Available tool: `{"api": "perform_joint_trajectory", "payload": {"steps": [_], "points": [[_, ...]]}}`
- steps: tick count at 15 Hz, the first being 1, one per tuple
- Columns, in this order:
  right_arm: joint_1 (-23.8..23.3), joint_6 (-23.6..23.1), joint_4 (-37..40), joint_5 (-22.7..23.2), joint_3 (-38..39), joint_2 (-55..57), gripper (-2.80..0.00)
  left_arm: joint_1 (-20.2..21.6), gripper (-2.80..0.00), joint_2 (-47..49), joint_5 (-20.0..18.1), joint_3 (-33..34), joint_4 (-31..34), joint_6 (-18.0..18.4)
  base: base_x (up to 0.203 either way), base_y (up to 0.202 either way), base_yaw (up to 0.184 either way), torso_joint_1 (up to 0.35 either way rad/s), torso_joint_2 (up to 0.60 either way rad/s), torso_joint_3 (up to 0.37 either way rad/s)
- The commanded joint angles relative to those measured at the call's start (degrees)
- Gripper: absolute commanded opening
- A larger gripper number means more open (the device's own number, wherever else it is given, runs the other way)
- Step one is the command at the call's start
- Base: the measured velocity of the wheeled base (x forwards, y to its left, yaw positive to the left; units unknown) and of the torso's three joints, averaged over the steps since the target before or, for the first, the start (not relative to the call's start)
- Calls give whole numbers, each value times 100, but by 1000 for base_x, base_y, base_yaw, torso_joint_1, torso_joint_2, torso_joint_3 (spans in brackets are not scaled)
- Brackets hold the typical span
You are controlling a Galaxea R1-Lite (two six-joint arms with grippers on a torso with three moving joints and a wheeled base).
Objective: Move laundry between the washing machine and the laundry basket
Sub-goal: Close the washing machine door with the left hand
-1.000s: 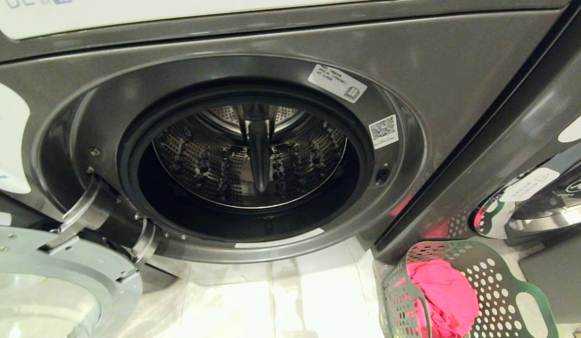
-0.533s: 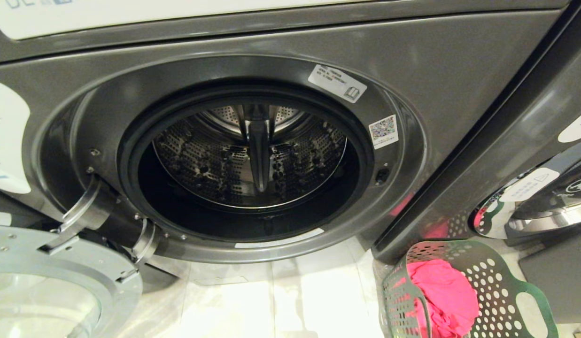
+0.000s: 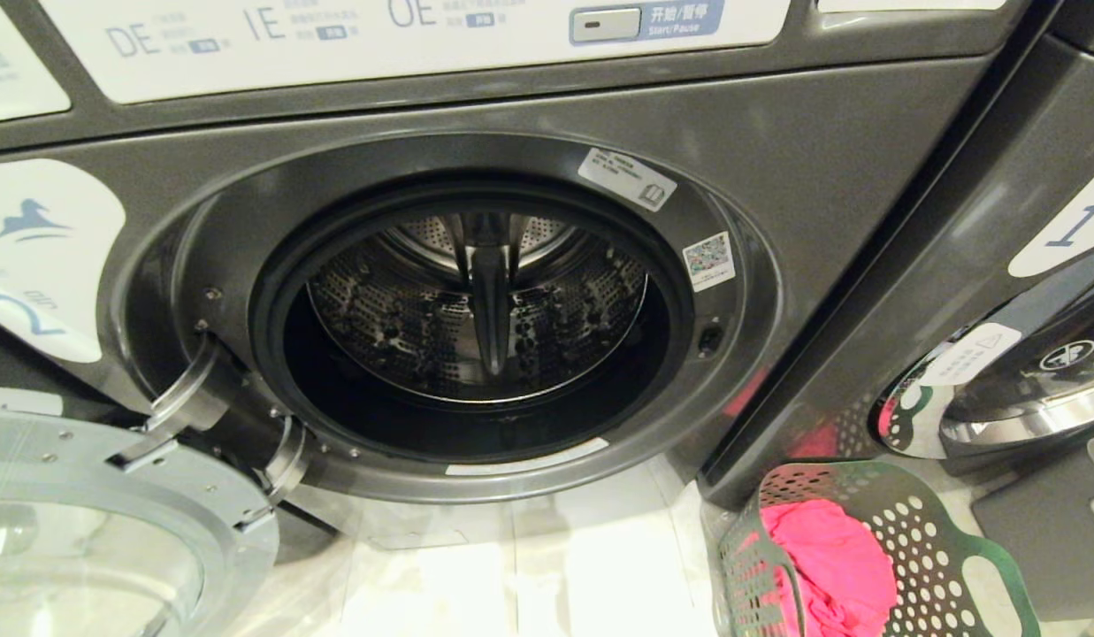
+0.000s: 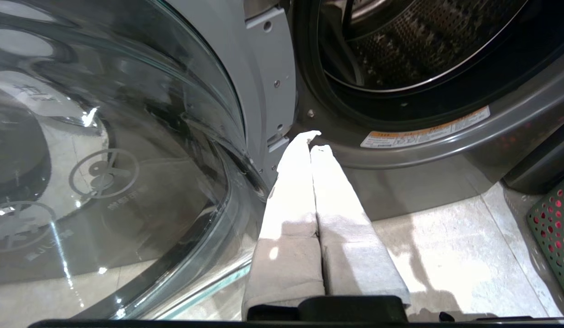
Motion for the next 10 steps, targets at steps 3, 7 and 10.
{"api": "perform_joint_trajectory", "payload": {"steps": [3,7,10], "points": [[0,4,2,-1,0,7,0,1,-280,6,6,229,-4,6,0,0,0,2,0,198],[0,13,2,-1,0,7,0,1,-280,6,6,229,-4,6,0,0,0,0,1,202],[-3,13,2,-1,0,7,0,1,-280,6,6,229,-4,6,0,0,0,0,0,200]]}}
